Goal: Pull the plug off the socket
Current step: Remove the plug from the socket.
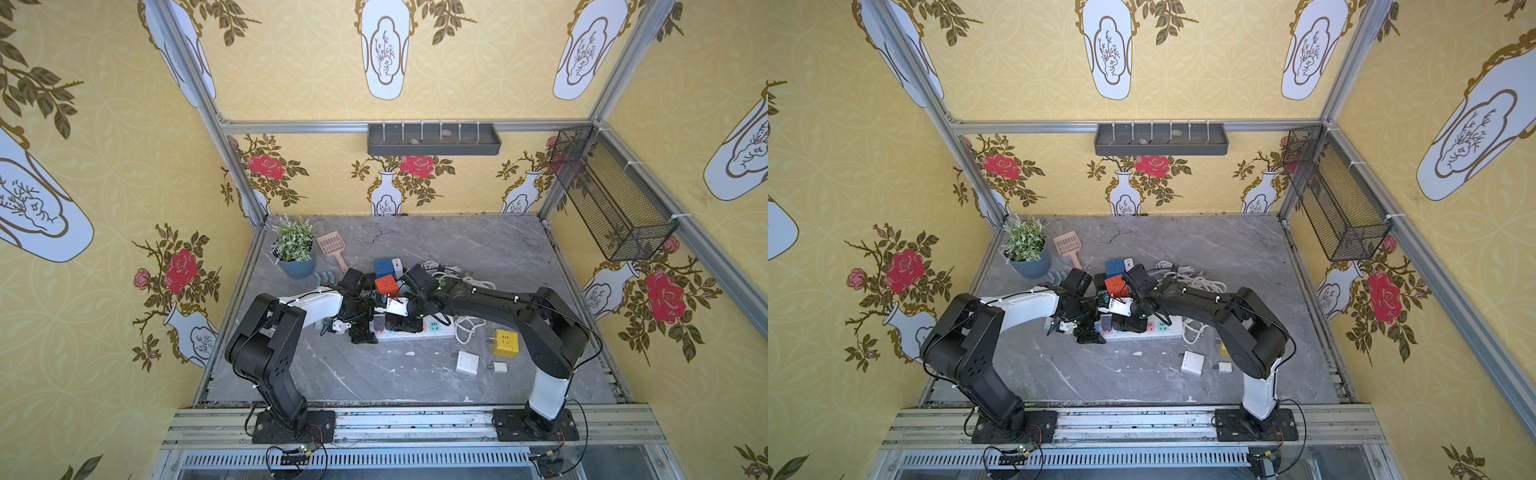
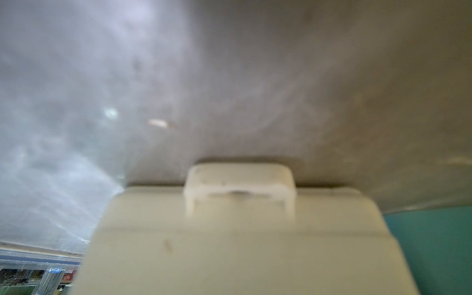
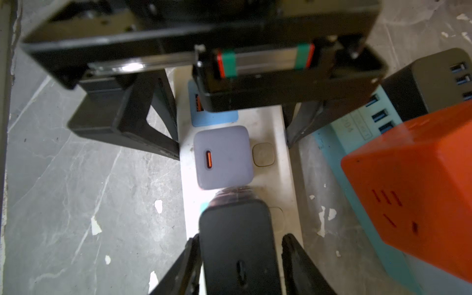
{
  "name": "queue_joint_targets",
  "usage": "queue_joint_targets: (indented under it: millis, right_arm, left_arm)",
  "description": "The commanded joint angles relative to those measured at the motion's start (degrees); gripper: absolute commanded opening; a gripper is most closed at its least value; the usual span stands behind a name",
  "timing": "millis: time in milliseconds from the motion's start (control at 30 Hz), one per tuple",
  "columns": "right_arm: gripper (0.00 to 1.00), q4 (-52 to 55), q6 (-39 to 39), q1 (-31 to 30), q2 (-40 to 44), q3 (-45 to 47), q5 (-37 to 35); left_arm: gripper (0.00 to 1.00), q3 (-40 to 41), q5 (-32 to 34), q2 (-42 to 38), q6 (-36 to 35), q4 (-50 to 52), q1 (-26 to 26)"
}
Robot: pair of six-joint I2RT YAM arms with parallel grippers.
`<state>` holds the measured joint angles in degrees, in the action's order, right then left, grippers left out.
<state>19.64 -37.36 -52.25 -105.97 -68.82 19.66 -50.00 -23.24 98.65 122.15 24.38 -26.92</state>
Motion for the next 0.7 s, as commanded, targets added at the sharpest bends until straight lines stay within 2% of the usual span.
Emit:
queue_joint_targets:
  millis: [0, 300, 467, 667]
  right_arm:
    - [0.45, 0.6, -1.3, -0.9, -0.6, -0.5, -1.5]
    - [0.24, 1.5, -2.1, -1.7, -0.4, -1.2, -3.1]
    - [0.19, 2.6, -2.7, -2.0, 0.9, -1.9, -3.2]
    - [0.17, 3.6, -2.5, -2.1, 2.0, -2.4, -2.9]
  left_arm:
    - [0.16, 1.0, 8.5, 1.4, 16.2, 3.8, -0.1]
    - [0.16, 0.6, 8.6, 1.6, 16.2, 3.9, -0.1]
    - [0.16, 0.4, 8.6, 1.8, 16.2, 3.9, -0.1]
    - [0.16, 0.3, 8.5, 2.2, 16.1, 3.7, -0.1]
